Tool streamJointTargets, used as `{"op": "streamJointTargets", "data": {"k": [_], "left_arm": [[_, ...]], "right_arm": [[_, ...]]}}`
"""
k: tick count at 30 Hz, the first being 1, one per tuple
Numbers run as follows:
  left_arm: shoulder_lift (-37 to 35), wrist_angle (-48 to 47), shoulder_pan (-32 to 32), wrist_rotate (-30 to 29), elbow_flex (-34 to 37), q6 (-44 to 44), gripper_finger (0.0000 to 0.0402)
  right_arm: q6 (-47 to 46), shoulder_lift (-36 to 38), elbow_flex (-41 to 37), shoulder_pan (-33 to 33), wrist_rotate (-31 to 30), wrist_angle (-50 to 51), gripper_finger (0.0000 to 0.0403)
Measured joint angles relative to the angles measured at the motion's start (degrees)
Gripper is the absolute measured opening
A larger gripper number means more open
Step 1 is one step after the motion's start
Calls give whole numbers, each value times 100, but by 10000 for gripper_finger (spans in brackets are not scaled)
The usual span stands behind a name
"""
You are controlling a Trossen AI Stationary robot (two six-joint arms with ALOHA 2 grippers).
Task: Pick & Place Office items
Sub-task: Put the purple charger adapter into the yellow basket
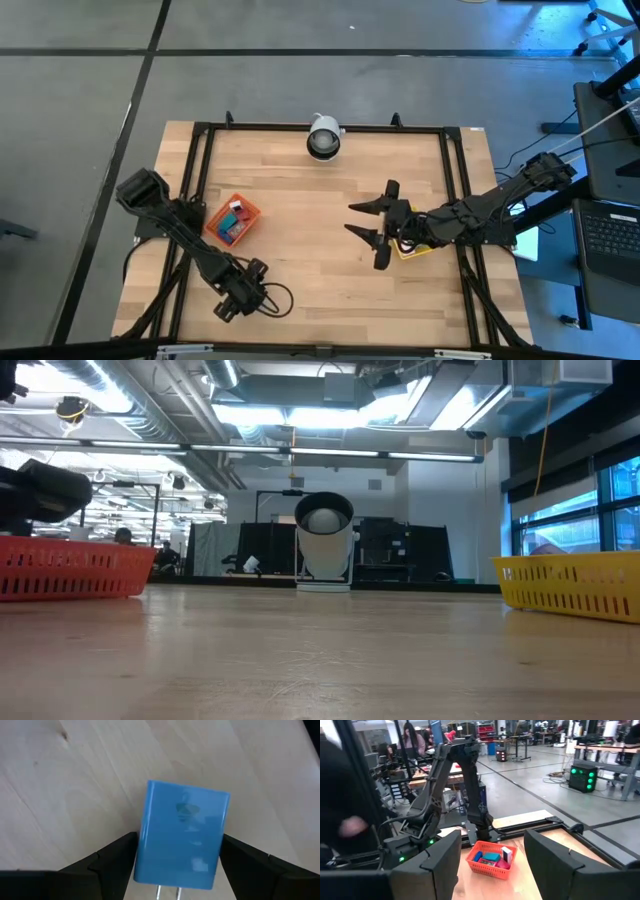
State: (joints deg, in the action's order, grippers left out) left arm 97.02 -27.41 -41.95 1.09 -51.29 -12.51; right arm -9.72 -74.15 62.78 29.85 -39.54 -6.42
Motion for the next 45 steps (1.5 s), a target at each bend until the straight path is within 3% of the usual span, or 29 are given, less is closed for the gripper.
{"op": "streamJointTargets", "data": {"k": [14,28,39,45], "left_arm": [[19,40,50,-5,0,-192,216],[-174,224,166,21,28,-840,215],[-1469,608,992,-1,-201,-163,215],[-2714,1286,1762,660,-206,262,215]], "right_arm": [[183,-2,0,0,154,126,217],[187,-22,0,0,165,185,217],[853,-24,0,0,431,224,217],[1711,-189,0,2,408,284,217]]}}
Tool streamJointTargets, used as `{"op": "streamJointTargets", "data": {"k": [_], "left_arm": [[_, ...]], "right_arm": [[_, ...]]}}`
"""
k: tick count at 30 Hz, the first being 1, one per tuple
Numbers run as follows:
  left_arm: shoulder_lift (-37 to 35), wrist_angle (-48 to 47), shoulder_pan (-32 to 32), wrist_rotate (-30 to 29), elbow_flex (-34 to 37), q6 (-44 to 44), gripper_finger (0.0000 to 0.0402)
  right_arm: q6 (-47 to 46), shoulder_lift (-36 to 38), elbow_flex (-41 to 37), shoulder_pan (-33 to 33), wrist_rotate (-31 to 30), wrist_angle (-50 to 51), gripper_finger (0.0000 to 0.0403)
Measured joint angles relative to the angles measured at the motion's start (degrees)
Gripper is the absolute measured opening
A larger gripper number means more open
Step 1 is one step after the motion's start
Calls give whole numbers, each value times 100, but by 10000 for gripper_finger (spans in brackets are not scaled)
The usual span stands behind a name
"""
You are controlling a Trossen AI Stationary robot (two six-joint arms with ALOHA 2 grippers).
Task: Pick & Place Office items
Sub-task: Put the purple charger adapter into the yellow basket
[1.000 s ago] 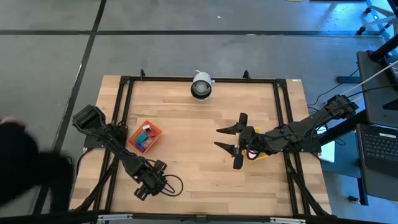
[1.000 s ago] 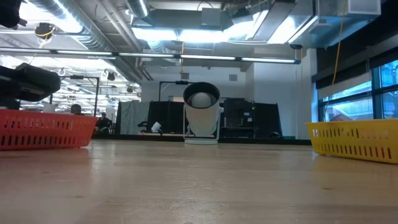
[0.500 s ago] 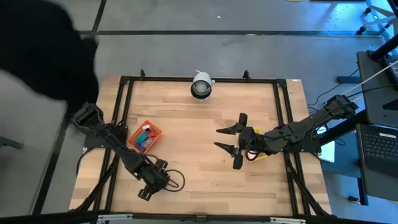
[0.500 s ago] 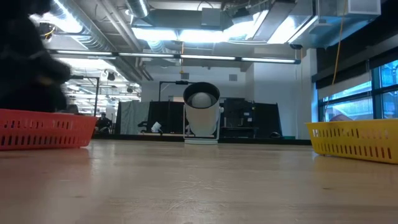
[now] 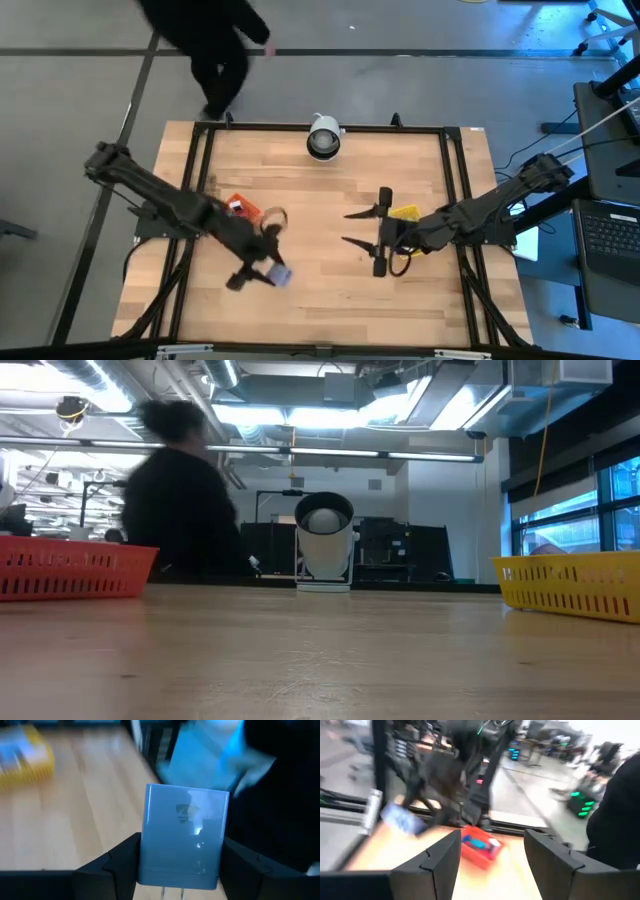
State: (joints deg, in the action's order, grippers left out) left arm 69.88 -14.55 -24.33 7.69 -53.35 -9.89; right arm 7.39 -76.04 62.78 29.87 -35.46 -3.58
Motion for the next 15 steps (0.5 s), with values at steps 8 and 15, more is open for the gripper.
{"op": "streamJointTargets", "data": {"k": [8,15], "left_arm": [[-825,699,1224,1605,-17,151,217],[-570,757,1985,2721,234,-166,219]], "right_arm": [[478,-236,0,-16,-1280,-482,217],[311,-240,173,-154,-156,-538,217]]}}
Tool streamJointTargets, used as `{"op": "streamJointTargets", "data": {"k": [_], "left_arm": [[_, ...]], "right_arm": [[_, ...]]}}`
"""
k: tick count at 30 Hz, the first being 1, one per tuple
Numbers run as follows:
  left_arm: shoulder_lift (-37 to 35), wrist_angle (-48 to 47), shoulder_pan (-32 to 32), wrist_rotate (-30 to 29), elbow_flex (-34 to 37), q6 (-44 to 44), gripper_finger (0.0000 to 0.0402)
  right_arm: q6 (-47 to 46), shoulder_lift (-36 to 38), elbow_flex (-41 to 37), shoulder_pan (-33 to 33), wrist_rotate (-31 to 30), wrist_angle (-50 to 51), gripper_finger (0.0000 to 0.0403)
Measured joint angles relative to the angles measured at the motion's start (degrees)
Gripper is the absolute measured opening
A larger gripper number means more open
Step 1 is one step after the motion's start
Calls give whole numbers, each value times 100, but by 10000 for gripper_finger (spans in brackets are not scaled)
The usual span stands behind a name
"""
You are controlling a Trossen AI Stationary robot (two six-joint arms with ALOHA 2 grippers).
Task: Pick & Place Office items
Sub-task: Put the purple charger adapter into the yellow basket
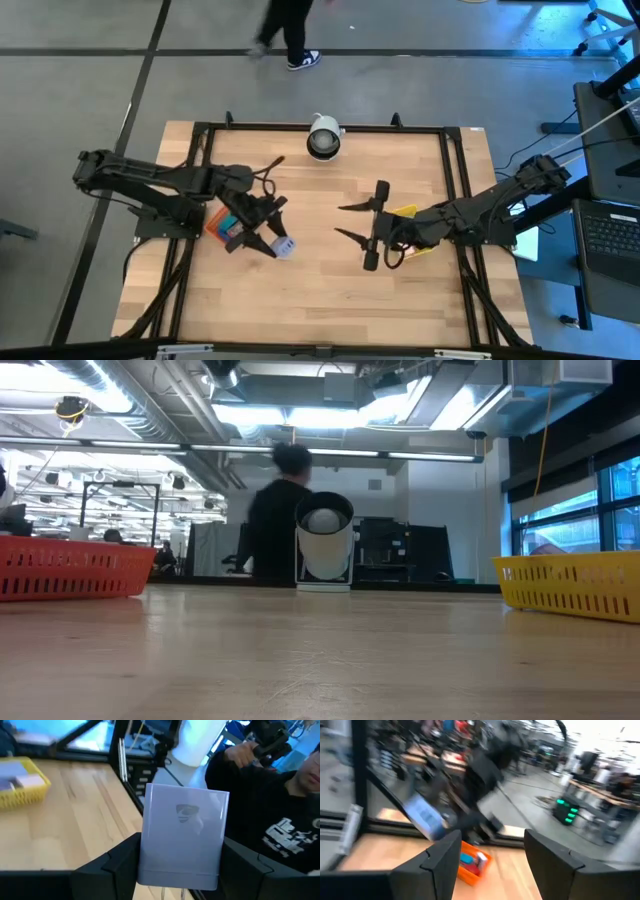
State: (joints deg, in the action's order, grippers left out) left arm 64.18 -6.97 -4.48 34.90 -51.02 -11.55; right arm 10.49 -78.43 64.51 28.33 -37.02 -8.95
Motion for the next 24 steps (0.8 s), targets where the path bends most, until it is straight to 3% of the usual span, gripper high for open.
{"op": "streamJointTargets", "data": {"k": [4,8,15,19,24], "left_arm": [[290,263,119,576,19,-196,219],[452,604,254,1169,19,-507,220],[465,699,527,1475,19,-589,220],[465,709,637,1747,19,-630,221],[465,720,780,2067,19,-632,221]], "right_arm": [[-64,-146,195,-49,533,308,217],[151,-529,490,-129,663,547,235],[682,-1443,1405,-324,655,973,282],[773,-1817,1968,-342,664,1342,282],[786,-2004,2183,-367,1113,1332,273]]}}
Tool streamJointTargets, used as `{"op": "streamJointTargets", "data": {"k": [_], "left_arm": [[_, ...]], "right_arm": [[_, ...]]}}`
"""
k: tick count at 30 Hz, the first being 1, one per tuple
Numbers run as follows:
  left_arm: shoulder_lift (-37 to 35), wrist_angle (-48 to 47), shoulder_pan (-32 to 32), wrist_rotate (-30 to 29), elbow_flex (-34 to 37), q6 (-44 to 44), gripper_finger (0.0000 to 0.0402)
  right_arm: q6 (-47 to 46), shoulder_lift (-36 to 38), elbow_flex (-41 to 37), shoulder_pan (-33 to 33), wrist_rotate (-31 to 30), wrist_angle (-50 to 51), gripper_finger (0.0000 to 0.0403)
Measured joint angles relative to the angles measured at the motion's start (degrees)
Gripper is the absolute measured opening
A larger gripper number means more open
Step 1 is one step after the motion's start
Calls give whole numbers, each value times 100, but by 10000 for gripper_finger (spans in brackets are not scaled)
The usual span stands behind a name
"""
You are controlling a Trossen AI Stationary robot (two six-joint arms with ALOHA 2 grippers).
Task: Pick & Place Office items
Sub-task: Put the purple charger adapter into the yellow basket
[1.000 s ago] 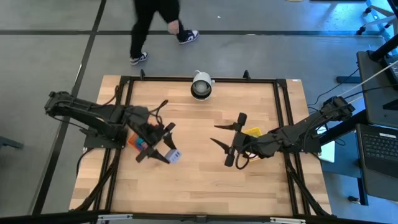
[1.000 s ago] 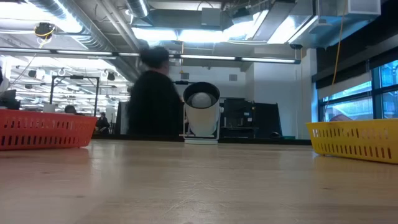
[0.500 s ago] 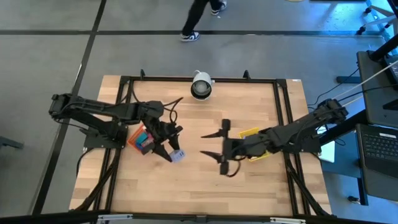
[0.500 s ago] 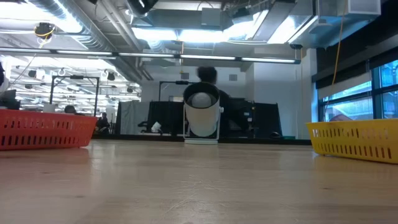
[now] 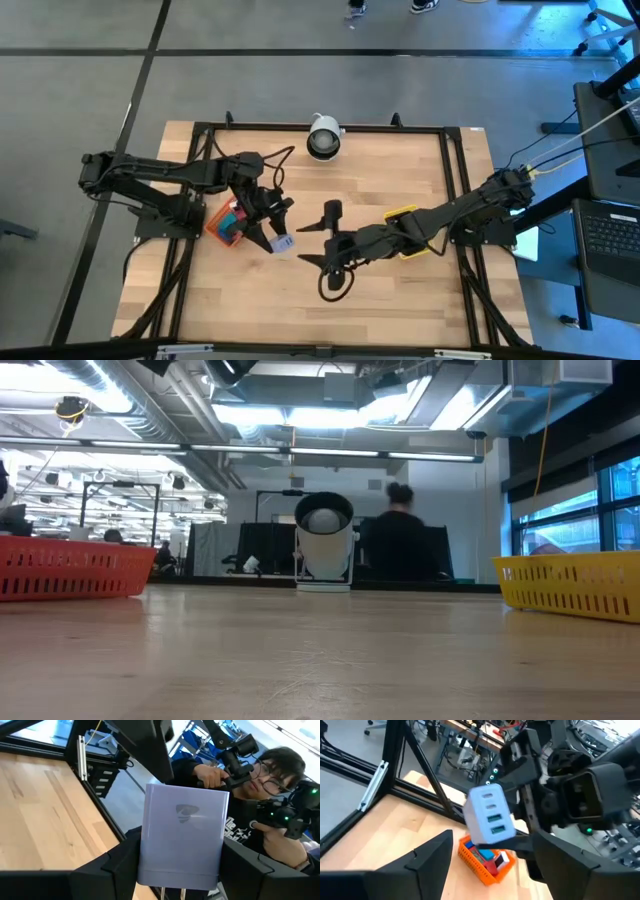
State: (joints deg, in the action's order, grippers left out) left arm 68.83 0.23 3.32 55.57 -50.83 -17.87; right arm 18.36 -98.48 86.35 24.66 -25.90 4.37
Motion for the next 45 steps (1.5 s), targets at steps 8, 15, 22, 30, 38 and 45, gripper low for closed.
{"op": "streamJointTargets", "data": {"k": [8,15,22,30,38,45], "left_arm": [[-2,4,131,185,0,4,221],[-2,25,135,203,0,55,221],[52,222,135,305,0,64,221],[107,253,135,375,2,131,221],[160,310,135,520,2,149,221],[160,343,135,531,2,155,221]], "right_arm": [[-302,-22,4,-153,370,-209,271],[-400,-162,7,-300,845,-448,271],[-248,-425,4,-346,903,-791,271],[-270,-418,4,-379,926,-956,270],[-361,-418,4,-432,1208,-1030,252],[-550,-418,4,-572,1514,-1047,223]]}}
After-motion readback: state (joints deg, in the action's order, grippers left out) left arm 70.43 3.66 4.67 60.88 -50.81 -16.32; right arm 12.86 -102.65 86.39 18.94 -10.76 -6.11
